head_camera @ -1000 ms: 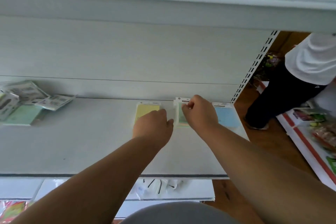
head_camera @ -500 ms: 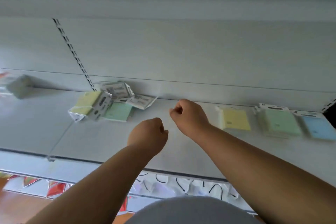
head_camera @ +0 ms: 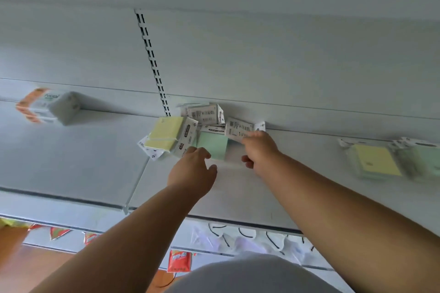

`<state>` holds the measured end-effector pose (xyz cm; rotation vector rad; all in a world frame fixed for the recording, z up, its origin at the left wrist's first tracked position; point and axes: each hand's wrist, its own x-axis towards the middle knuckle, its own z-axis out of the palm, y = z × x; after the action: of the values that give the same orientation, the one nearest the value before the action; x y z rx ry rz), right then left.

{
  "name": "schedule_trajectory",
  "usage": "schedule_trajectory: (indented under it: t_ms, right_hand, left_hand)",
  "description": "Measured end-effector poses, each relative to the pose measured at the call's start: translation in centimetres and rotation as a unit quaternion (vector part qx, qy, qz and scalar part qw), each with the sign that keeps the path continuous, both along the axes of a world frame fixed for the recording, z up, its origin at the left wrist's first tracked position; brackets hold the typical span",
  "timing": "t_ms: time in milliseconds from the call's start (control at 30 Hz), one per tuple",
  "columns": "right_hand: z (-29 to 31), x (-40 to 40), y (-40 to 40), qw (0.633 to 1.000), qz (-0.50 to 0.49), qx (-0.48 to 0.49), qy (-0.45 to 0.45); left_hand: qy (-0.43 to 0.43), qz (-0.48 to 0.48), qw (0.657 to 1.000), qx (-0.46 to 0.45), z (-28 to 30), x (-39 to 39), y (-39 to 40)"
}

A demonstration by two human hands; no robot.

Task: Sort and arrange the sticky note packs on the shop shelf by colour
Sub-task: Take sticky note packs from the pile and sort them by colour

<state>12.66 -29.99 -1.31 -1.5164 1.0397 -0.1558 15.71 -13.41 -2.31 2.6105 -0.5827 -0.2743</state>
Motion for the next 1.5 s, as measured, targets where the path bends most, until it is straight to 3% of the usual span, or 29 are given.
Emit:
schedule_trajectory:
  t_ms: [367,567,700,767,800,867,933,1000,1100,1300,1500]
  right_hand:
    - [-2.2,0.7,-2.6,0.996,-0.076,-0.026,0.039]
    - [1.2,-0.9,-2.5,0.989,-0.083,0.11,-0.055]
    - [4.0,-1.8,-1.7,0.941,-0.068,0.277,-0.181]
    - [5.2,-2.2,-1.6,0.93,-0.062,0.288,-0.22]
    - [5.3,-2.4,-1.8,0.94,-0.07,0.248,-0.222]
    - [5.0,-3.0,-2.2,0.981,-0.085,0.06,-0.166]
    - [4.3,-3.8,-2.6,0.99,-0.069,-0.097,-0.081]
    - [3.4,-4.8,-2.9,0.995,-0.021,-0.096,-0.035]
    - [2.8,-6.8,-3.9,0.995,-0.001,-0.09,-0.049]
    - [2.9,-12.7,-8.2,0.985,-0.018,-0.136,-0.104]
    - [4.0,-21.5,-15.6,0.968,-0.08,-0.216,-0.101]
  left_hand:
    - [-0.031,-0.067,0.997,-0.018,0.5,1.7,-2.7]
    - [-0.034,-0.075,0.997,0.008,0.9,2.2,-5.0]
    - [-0.046,-0.088,0.995,-0.028,1.4,2.0,-5.7]
    - [-0.047,-0.061,0.994,-0.083,1.6,1.7,-5.8]
    - [-0.027,-0.044,0.993,-0.11,1.5,1.5,-5.9]
    - [0.073,-0.002,0.98,-0.185,1.5,1.1,-5.8]
    - [0.199,0.03,0.944,-0.262,1.6,0.3,-5.7]
    - [0.286,0.022,0.91,-0.299,1.6,-0.8,-5.7]
    - [0.36,-0.008,0.877,-0.318,1.4,-2.5,-6.1]
    - [0.335,-0.058,0.899,-0.276,1.4,-6.6,-10.2]
    - [0.199,-0.15,0.942,-0.224,3.1,-13.7,-18.1]
